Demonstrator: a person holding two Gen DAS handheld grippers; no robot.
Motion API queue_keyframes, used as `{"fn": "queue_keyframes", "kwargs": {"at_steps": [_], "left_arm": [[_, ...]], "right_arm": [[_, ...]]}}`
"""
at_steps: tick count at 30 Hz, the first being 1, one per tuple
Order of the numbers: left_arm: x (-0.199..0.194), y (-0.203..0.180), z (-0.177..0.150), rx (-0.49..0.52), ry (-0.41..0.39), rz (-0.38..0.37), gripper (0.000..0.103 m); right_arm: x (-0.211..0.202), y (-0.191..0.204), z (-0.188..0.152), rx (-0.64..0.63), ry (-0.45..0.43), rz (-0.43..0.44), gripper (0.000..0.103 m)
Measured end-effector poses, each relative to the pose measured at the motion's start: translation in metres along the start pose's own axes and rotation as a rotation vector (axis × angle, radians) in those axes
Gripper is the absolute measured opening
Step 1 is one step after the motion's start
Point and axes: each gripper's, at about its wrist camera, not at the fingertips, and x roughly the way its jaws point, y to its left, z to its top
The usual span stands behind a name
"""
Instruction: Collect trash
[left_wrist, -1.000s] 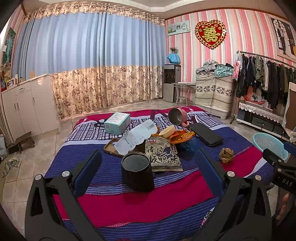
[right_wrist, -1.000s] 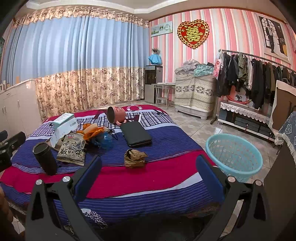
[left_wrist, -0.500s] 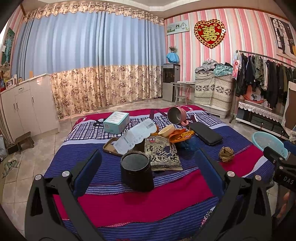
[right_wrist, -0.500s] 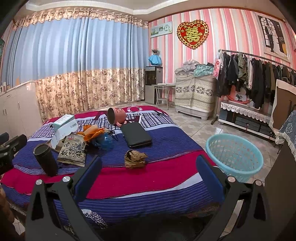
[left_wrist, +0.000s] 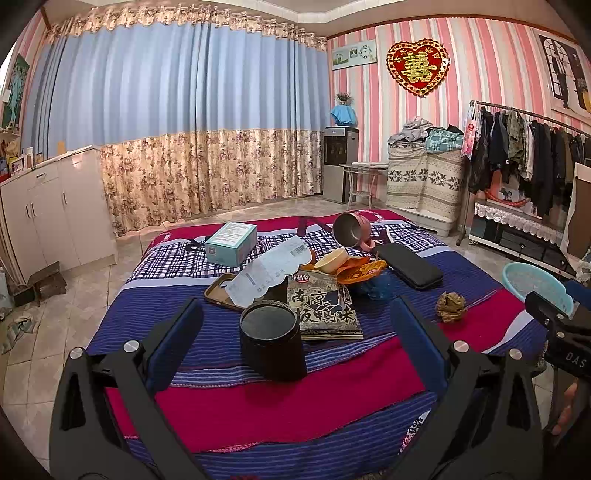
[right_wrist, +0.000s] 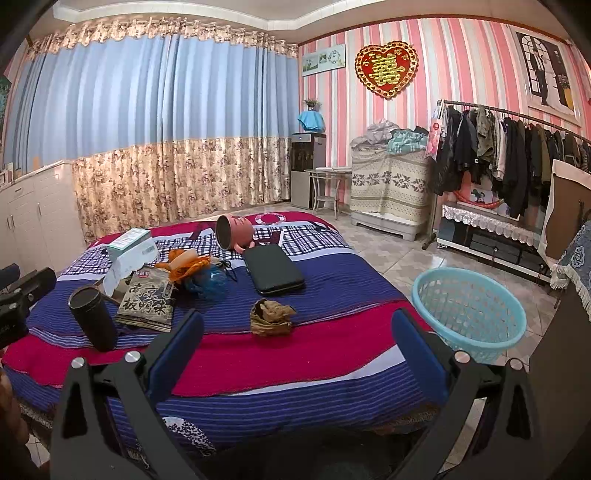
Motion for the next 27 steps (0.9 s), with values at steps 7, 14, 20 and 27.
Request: {"fn": "queue_keyframes", "kwargs": {"at_steps": [7,14,20,27], "left_arm": [[-0.001,0.0,0.001,0.002,-0.001,0.001,0.098],[-0.001,0.0,0.001,-0.001,0.002,0.0,0.098],[0.001,0.002,0.0,-0.004,0.005,-0.001,0.098],[0.005,0.002,-0.003,0.0,0.015,-0.004,0.098]], "right_arm": [[0.0,0.0,0.0,0.001,0.0,0.001,0.099],[-0.001,0.002,0.0,0.0,-0.005,0.0,0.099],[-0.001,0.009,0.002,-0.003,-0.004,0.005,0.099],[0.0,0.01,0.001,-0.002,0.0,0.007,0.099]]}}
